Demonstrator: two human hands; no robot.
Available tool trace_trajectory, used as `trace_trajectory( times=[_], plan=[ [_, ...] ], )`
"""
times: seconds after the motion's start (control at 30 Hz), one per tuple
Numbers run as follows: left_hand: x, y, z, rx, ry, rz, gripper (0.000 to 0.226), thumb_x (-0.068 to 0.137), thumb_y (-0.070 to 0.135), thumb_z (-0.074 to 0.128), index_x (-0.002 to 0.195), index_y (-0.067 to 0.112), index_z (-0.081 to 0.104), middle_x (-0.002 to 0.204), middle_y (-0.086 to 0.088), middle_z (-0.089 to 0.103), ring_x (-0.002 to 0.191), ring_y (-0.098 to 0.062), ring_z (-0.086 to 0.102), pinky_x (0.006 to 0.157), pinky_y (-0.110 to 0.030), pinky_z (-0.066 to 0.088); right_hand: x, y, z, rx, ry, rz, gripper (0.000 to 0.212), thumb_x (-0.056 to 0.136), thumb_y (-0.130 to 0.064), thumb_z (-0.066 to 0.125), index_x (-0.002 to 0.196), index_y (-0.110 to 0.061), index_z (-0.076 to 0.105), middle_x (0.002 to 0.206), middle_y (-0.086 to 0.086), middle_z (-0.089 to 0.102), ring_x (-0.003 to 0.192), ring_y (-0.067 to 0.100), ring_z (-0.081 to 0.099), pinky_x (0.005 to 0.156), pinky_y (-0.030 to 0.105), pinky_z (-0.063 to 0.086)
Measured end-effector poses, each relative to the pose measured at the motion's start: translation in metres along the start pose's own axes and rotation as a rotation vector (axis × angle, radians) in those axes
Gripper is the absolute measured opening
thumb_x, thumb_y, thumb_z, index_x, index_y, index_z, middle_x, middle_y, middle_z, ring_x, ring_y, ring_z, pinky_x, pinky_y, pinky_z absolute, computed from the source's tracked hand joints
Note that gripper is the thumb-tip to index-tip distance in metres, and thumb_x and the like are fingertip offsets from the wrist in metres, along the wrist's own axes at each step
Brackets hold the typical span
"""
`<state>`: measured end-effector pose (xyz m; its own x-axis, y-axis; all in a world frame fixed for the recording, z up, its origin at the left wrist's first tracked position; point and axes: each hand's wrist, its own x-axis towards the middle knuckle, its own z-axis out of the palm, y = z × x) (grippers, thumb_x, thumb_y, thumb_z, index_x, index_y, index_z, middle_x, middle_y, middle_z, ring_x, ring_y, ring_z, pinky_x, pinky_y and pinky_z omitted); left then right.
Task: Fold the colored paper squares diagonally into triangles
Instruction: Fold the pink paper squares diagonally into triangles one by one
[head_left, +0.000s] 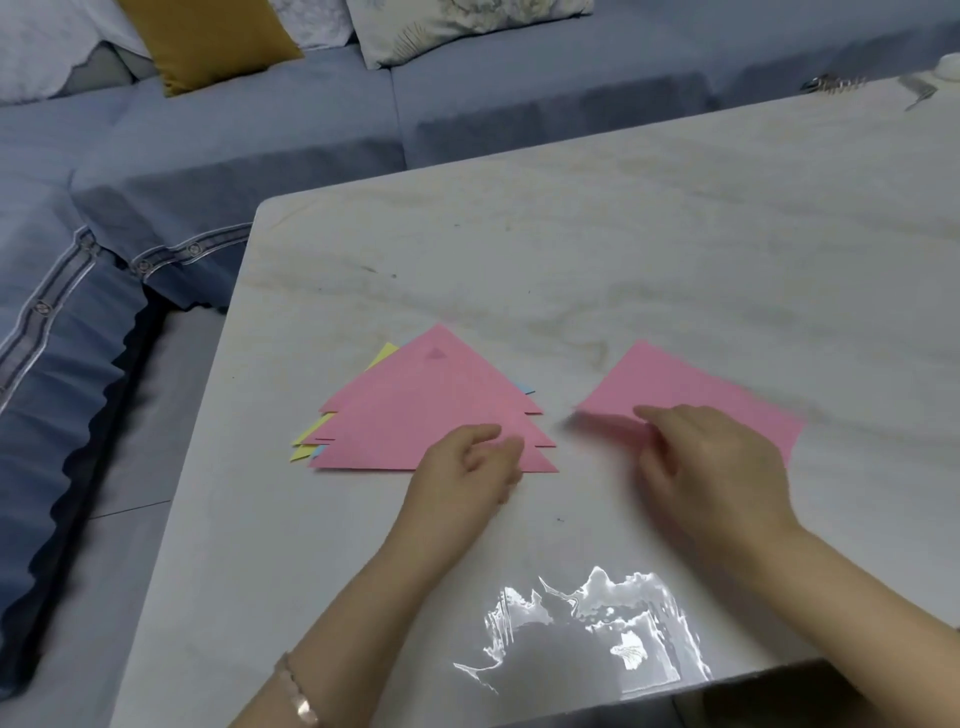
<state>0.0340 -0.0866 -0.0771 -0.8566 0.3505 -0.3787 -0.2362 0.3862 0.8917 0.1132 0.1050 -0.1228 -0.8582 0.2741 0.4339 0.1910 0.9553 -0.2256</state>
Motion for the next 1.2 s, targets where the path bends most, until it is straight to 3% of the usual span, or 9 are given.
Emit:
trace_trajectory(
  times=[0.13,0.3,0.5,0.67,0.8,0.87,1.0,1.07,1.2],
  plan=[
    [0.018,0.023,0.0,-0.302,-0.183,-0.354,0.027,0.087,0.038,0.057,0.086,0.012,0.06,0.088,-0.012,0.069,0.077,-0.024,0.067,0.076,-0.035,0.053,-0.02,-0.033,-0.01,0.2,0.102,-0.409,0.023,0.082,-0.01,0.051,0.093,-0.009,0.07,0.081,0.005,0.071,0.074,0.024,0.06,0.062,0.031,0.045],
    [0.036,0.019,-0.004,-0.001,-0.117,-0.205,0.023,0.077,0.002,0.069,0.1,0.006,0.065,0.093,-0.008,0.07,0.075,-0.018,0.065,0.069,-0.028,0.054,-0.03,-0.038,-0.006,0.279,-0.015,-0.686,0.036,0.097,-0.013,0.036,0.094,-0.011,0.072,0.09,0.0,0.071,0.08,0.017,0.06,0.073,0.025,0.046],
    [0.038,0.011,-0.027,0.136,-0.019,0.02,0.025,0.079,-0.001,0.063,0.086,0.023,0.064,0.093,-0.007,0.071,0.084,-0.027,0.069,0.08,-0.043,0.055,-0.034,-0.004,0.01,0.303,-0.148,-0.458,0.021,0.087,-0.023,0.052,0.107,-0.022,0.055,0.103,0.002,0.07,0.097,0.014,0.054,0.081,0.027,0.044],
    [0.03,0.001,-0.045,0.35,0.02,0.215,0.027,0.086,0.001,0.054,0.074,0.024,0.061,0.071,0.01,0.063,0.066,-0.009,0.057,0.064,-0.022,0.044,-0.014,-0.005,-0.006,0.56,-0.263,-0.365,0.023,0.095,-0.041,0.04,0.097,-0.03,0.061,0.113,-0.009,0.062,0.106,0.008,0.053,0.091,0.023,0.039],
    [0.016,-0.002,-0.044,0.413,-0.127,0.282,0.03,0.091,0.008,0.051,0.065,0.022,0.056,0.052,0.017,0.048,0.05,0.001,0.039,0.053,-0.018,0.031,0.005,-0.03,-0.022,0.832,-0.37,-0.006,0.021,0.083,-0.058,0.051,0.077,-0.041,0.063,0.127,-0.027,0.047,0.12,-0.006,0.041,0.097,0.004,0.027],
    [0.009,-0.002,-0.041,0.352,-0.22,0.268,0.024,0.093,0.01,0.049,0.074,0.016,0.062,0.061,0.014,0.05,0.056,-0.005,0.04,0.057,-0.021,0.033,0.014,-0.04,-0.026,0.92,-0.439,0.157,0.016,0.077,-0.05,0.062,0.069,-0.037,0.067,0.12,-0.028,0.054,0.112,-0.011,0.047,0.091,0.002,0.03],
    [-0.002,0.004,-0.037,0.16,-0.238,0.199,0.033,0.094,0.026,0.048,0.082,-0.004,0.056,0.07,-0.004,0.042,0.065,-0.013,0.035,0.062,-0.027,0.029,0.022,-0.05,-0.027,1.051,-0.411,0.353,0.012,0.077,-0.02,0.07,0.065,-0.018,0.072,0.07,-0.009,0.07,0.063,0.001,0.059,0.059,0.012,0.042],
    [-0.005,0.008,-0.036,0.145,-0.155,0.209,0.031,0.094,0.029,0.046,0.072,0.012,0.059,0.066,0.004,0.048,0.06,-0.008,0.043,0.058,-0.022,0.036,0.022,-0.054,-0.027,1.054,-0.365,0.4,0.013,0.077,-0.017,0.071,0.064,-0.016,0.072,0.063,-0.009,0.068,0.057,0.001,0.057,0.053,0.01,0.041],
    [-0.006,0.016,-0.029,0.157,-0.01,0.286,0.02,0.082,0.02,0.066,0.087,0.039,0.06,0.074,0.013,0.059,0.06,0.01,0.053,0.058,-0.003,0.039,0.024,-0.058,-0.026,1.01,-0.324,0.426,0.013,0.076,-0.018,0.072,0.064,-0.018,0.071,0.066,-0.008,0.07,0.058,0.002,0.059,0.055,0.012,0.042]
  ],
)
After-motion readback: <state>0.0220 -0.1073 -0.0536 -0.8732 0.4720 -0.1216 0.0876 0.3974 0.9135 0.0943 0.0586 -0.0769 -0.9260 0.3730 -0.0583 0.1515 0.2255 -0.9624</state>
